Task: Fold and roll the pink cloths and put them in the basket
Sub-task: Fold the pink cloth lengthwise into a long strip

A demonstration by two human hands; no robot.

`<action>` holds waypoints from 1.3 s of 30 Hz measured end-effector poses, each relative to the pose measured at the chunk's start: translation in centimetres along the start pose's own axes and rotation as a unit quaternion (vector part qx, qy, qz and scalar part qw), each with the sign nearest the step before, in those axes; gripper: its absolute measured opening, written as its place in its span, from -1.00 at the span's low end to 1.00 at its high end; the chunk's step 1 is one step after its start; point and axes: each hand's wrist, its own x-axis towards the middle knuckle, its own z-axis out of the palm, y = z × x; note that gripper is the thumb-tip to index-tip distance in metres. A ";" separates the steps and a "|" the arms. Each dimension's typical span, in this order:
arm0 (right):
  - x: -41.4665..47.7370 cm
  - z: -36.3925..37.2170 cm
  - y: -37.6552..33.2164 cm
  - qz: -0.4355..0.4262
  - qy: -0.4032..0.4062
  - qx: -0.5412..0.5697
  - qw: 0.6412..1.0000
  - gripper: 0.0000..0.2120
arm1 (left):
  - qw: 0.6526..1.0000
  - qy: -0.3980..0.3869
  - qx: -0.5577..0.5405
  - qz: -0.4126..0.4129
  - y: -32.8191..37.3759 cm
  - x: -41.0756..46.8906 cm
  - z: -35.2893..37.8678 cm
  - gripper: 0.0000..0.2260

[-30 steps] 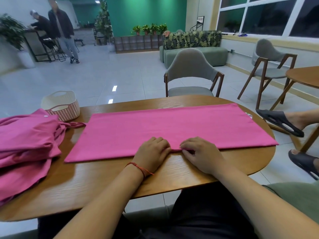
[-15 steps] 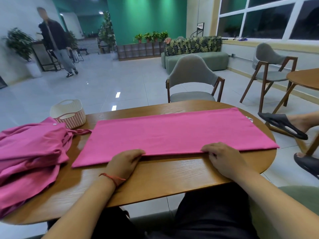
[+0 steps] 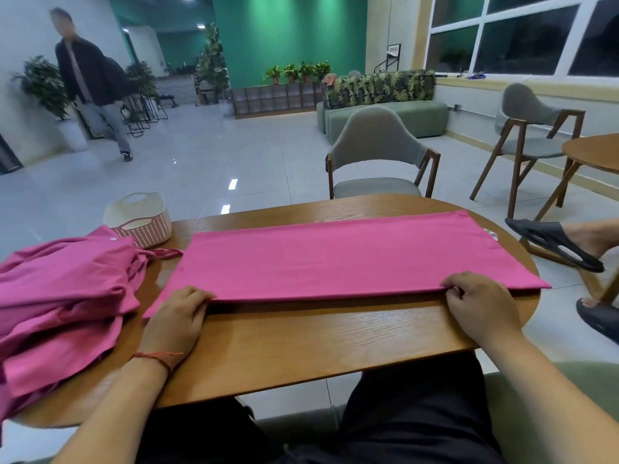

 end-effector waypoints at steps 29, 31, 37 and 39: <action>0.6 -0.6 0.3 -0.036 -0.017 0.029 0.999 -0.87 | 0.998 0.045 -0.049 -0.005 0.0 -0.1 -1.0 -0.80; 1.1 -0.8 0.1 -0.044 0.004 0.029 0.999 -0.84 | 0.996 0.070 -0.047 -0.002 0.4 1.0 -1.3 -0.90; 5.0 -1.2 -0.7 -0.063 0.033 -0.014 0.997 -0.82 | 0.993 0.117 0.031 -0.002 0.0 5.2 -1.4 -0.82; 7.0 -1.2 -0.8 -0.073 0.032 -0.021 0.997 -0.82 | 0.990 0.128 0.054 0.004 -0.6 6.8 -1.2 -0.84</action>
